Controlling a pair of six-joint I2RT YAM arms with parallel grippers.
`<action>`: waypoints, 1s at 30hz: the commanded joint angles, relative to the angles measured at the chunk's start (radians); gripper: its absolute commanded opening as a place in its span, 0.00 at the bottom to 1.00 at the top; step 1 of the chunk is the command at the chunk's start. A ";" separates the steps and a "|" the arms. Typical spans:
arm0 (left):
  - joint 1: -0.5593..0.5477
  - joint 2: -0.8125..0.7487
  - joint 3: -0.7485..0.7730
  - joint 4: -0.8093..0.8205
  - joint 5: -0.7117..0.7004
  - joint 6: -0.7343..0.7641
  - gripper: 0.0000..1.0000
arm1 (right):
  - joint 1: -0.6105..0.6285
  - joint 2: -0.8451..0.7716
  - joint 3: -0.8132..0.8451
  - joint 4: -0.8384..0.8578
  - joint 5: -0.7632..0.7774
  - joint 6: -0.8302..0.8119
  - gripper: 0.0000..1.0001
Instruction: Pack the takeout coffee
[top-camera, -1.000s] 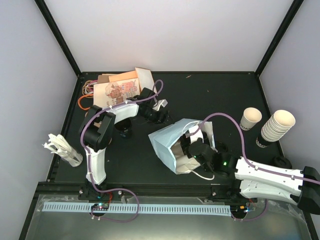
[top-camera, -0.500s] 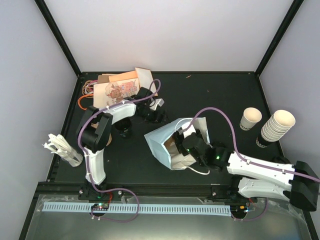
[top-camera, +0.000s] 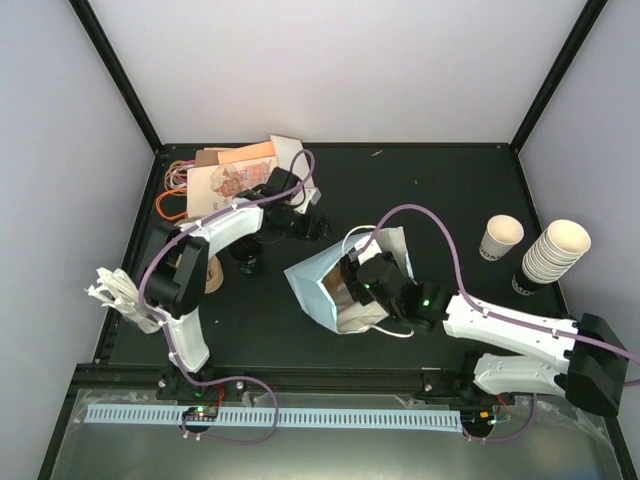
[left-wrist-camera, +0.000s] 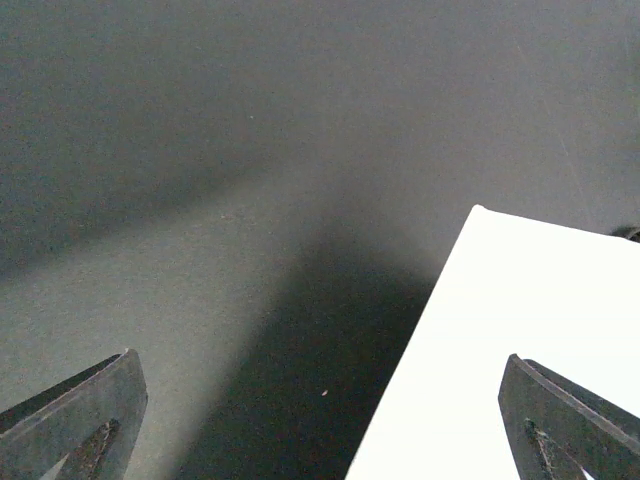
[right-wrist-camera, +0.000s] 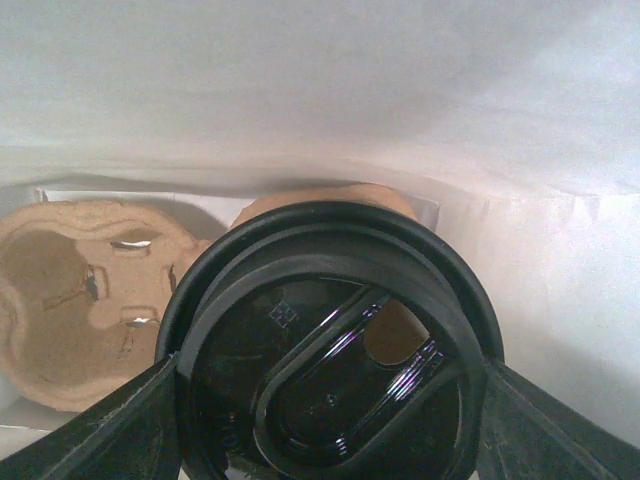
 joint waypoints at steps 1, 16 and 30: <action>0.009 -0.056 0.015 -0.054 -0.082 0.007 0.99 | -0.014 0.020 0.037 -0.017 -0.037 -0.018 0.48; 0.017 -0.147 -0.013 -0.039 0.030 -0.005 0.97 | -0.030 0.079 0.092 -0.024 -0.056 -0.055 0.48; 0.014 -0.108 -0.006 0.001 0.099 -0.012 0.97 | -0.028 -0.031 0.062 -0.082 -0.027 -0.047 0.45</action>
